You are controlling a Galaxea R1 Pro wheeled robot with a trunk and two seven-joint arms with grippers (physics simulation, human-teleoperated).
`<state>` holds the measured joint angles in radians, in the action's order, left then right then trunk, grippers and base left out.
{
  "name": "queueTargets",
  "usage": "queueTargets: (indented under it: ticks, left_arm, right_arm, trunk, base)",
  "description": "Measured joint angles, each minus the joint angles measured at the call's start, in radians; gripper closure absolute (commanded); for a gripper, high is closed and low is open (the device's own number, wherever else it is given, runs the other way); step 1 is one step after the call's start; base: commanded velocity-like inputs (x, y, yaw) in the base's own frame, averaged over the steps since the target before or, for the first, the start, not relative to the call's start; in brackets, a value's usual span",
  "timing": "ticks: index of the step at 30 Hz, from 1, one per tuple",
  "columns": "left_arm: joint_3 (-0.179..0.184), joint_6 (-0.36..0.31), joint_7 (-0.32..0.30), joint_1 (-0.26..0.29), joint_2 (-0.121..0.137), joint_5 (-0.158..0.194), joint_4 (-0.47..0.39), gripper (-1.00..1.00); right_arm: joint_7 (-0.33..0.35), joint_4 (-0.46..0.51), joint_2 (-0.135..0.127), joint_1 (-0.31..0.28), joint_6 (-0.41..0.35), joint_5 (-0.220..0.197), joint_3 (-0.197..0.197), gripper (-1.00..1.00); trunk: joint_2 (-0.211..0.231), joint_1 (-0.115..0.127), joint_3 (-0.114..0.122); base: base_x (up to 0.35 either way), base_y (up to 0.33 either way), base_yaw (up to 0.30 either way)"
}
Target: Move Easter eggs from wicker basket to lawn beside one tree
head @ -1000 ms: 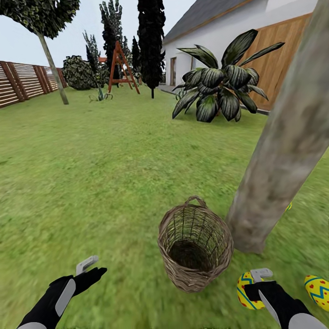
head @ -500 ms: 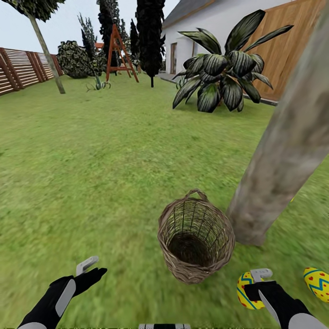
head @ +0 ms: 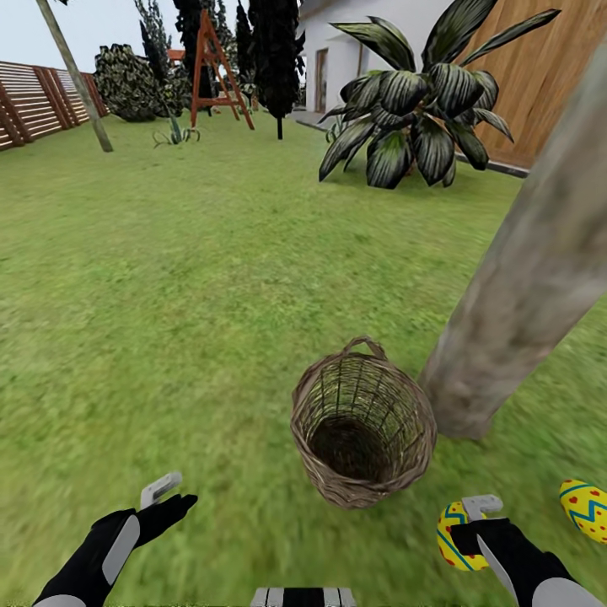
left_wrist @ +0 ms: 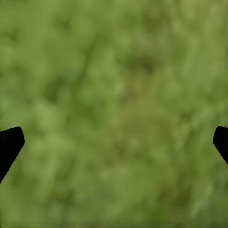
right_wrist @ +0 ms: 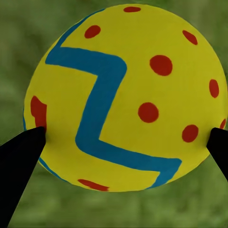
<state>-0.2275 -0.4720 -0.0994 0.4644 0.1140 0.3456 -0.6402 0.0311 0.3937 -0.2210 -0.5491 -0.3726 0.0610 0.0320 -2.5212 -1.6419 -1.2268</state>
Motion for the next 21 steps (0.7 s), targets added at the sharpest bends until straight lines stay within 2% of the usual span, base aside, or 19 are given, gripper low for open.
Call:
queueTargets:
  ticks: [21]
  left_arm:
    - [0.000,0.000,-0.002,0.000,0.000,0.000,-0.001,-1.00]
  right_arm:
    - [0.000,0.001,0.001,0.000,0.000,0.003,0.000,1.00]
  trunk:
    - [-0.005,-0.009,-0.081]
  base:
    - [0.000,0.000,0.000]
